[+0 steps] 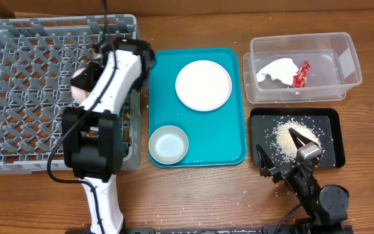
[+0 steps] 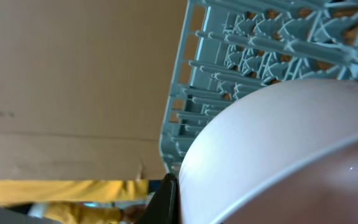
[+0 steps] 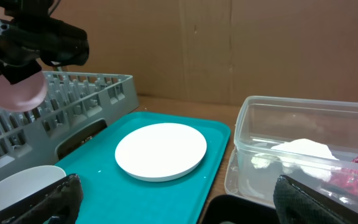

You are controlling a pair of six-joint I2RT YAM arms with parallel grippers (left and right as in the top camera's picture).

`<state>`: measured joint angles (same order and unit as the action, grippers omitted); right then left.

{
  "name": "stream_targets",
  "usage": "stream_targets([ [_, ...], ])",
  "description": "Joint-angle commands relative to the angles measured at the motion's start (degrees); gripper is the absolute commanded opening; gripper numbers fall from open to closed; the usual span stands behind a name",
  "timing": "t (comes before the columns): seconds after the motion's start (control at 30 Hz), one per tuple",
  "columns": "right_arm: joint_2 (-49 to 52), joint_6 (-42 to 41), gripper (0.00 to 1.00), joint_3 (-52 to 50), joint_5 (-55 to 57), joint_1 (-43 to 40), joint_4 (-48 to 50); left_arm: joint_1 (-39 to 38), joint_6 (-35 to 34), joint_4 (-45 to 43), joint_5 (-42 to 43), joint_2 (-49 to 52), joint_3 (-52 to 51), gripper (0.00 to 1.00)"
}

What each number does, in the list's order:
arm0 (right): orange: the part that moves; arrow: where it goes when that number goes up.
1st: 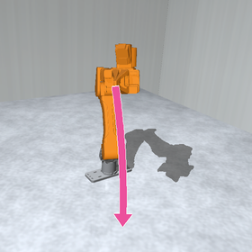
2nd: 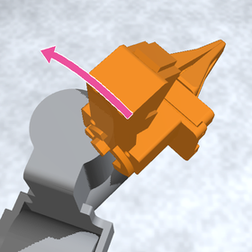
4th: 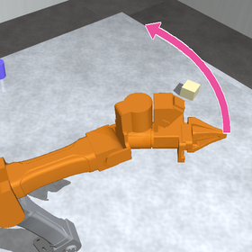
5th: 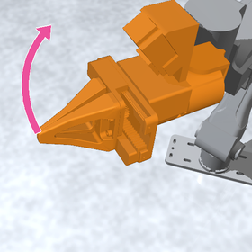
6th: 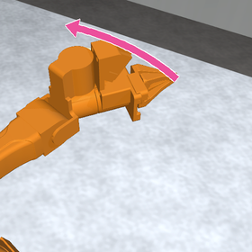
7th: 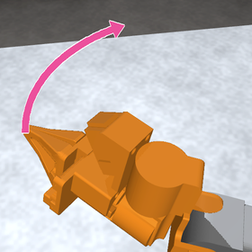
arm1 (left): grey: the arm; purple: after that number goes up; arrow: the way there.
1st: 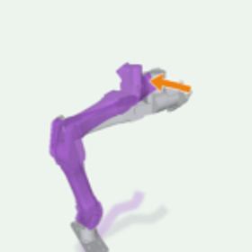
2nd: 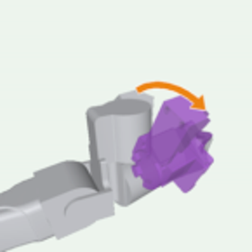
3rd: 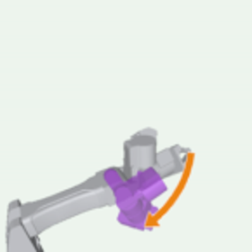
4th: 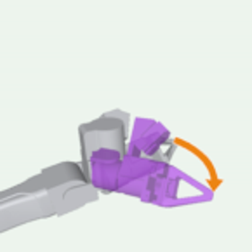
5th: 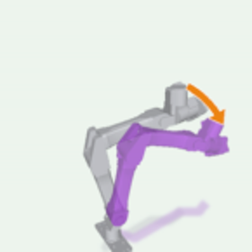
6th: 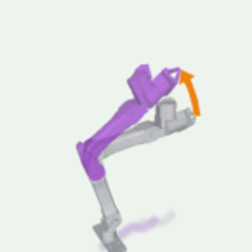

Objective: Sort waste into correct bins and load items into the dishwasher
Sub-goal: 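Lift the small white plate and carry it into the dish rack, then release the plate in the rack and move the left gripper back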

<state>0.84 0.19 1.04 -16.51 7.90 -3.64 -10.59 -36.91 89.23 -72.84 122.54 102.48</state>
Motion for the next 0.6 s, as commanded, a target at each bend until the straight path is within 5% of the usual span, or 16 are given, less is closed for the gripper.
stream_targets([
  [0.0,-0.5,-0.2,1.00,-0.6,0.4,-0.1,0.3,0.4,1.4,-1.9,2.2,0.3,0.3,0.04],
  [0.57,-0.5,-0.2,1.00,-0.6,0.4,-0.1,0.3,-6.4,1.4,-0.3,7.7,0.3,0.3,0.11],
])
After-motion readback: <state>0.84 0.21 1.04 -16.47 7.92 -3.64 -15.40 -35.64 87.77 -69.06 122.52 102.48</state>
